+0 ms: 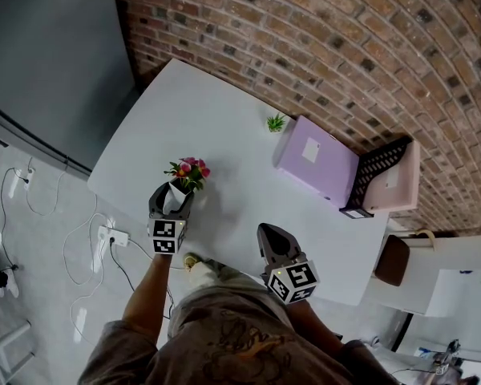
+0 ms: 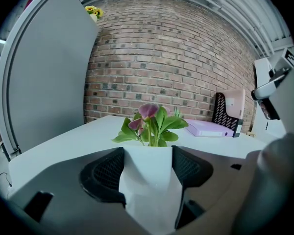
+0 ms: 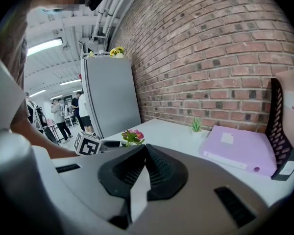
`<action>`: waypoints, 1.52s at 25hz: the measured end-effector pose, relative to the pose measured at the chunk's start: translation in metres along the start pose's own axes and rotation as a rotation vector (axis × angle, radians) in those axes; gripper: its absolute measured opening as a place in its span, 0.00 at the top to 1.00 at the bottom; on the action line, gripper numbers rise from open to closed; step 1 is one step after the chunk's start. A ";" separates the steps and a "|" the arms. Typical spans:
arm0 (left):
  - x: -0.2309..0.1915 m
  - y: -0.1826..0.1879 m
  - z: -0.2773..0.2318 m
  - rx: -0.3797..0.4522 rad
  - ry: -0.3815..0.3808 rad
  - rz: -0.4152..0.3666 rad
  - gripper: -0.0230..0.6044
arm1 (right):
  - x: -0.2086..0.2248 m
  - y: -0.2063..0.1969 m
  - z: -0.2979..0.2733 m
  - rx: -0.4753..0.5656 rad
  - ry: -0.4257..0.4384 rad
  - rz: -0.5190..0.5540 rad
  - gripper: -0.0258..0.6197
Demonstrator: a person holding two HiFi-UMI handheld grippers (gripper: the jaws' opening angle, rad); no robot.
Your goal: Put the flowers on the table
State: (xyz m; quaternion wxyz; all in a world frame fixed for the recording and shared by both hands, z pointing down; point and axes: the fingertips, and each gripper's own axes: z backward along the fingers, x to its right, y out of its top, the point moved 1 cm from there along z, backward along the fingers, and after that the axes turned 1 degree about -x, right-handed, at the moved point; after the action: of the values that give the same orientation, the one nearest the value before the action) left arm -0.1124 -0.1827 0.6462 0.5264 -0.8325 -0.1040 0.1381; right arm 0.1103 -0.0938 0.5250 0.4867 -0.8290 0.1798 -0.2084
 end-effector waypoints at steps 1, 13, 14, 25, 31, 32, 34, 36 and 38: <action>0.000 -0.001 0.000 -0.001 0.000 0.001 0.45 | 0.000 0.000 0.000 0.000 0.000 0.000 0.96; -0.002 -0.007 0.009 -0.020 0.012 0.024 0.45 | -0.004 -0.001 0.001 0.001 0.011 0.006 0.96; -0.002 -0.007 0.010 -0.022 0.013 0.023 0.45 | -0.004 -0.001 0.001 0.002 0.012 0.006 0.96; -0.001 -0.015 0.021 -0.046 0.020 0.028 0.45 | -0.010 -0.002 0.007 0.004 0.024 0.011 0.96; 0.000 -0.021 0.026 -0.054 0.018 0.019 0.45 | -0.014 -0.007 0.010 0.000 0.029 0.016 0.96; 0.000 -0.022 0.027 -0.057 0.018 0.018 0.45 | -0.014 -0.007 0.011 -0.001 0.030 0.017 0.96; -0.001 -0.026 0.029 -0.064 0.020 0.019 0.45 | -0.015 -0.009 0.012 -0.005 0.030 0.020 0.96; 0.000 -0.029 0.030 -0.069 0.022 0.023 0.45 | -0.015 -0.010 0.014 -0.007 0.030 0.020 0.96; 0.000 -0.030 0.032 -0.079 0.025 0.021 0.45 | -0.015 -0.010 0.016 -0.008 0.029 0.018 0.96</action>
State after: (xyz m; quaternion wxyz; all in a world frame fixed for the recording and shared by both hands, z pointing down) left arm -0.1237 -0.1428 0.6608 0.4930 -0.8552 -0.0943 0.1291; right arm 0.1070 -0.0699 0.5246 0.4827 -0.8261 0.1951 -0.2155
